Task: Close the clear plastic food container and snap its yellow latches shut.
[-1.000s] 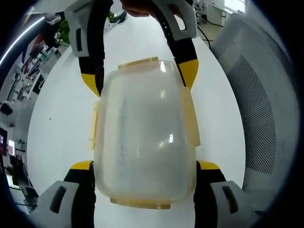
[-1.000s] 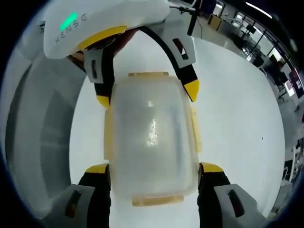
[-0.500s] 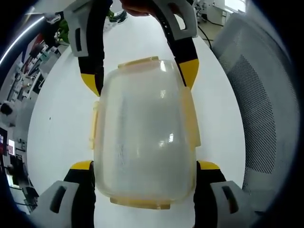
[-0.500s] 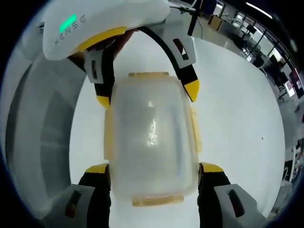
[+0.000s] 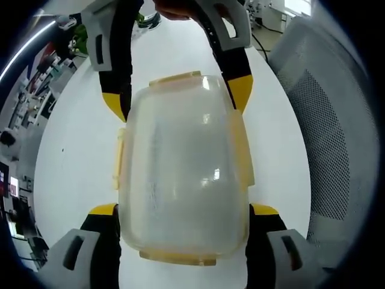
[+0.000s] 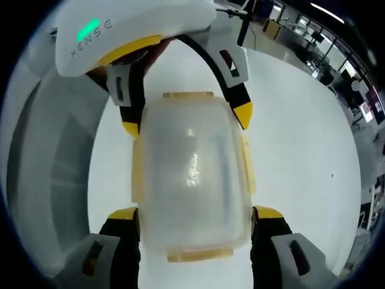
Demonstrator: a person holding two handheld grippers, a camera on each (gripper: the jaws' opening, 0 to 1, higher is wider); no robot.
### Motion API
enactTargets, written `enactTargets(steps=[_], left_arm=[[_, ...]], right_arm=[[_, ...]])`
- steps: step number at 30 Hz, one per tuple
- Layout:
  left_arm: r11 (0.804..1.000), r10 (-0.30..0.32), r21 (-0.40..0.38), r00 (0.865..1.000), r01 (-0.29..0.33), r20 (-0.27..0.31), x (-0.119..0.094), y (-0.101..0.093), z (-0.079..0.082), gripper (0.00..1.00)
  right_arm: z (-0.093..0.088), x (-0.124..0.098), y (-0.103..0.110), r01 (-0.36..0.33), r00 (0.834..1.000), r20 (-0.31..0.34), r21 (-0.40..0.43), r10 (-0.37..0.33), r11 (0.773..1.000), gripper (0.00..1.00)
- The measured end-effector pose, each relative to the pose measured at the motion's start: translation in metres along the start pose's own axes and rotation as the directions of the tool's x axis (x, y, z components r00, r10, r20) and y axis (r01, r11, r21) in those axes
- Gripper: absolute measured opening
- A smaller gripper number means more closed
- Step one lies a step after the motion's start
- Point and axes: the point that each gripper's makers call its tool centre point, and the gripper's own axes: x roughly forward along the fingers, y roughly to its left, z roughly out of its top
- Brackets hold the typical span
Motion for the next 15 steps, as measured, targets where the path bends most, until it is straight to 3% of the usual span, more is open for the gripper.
enactTargets(steps=[15], left_arm=[[1.0, -0.004, -0.009, 1.0, 0.004, 0.001, 0.0031, 0.0032, 0.0007, 0.88]], right_arm=[[-0.0006, -0.0002, -0.0031, 0.002, 1.0, 0.012, -0.004, -0.002, 1.0, 0.75]])
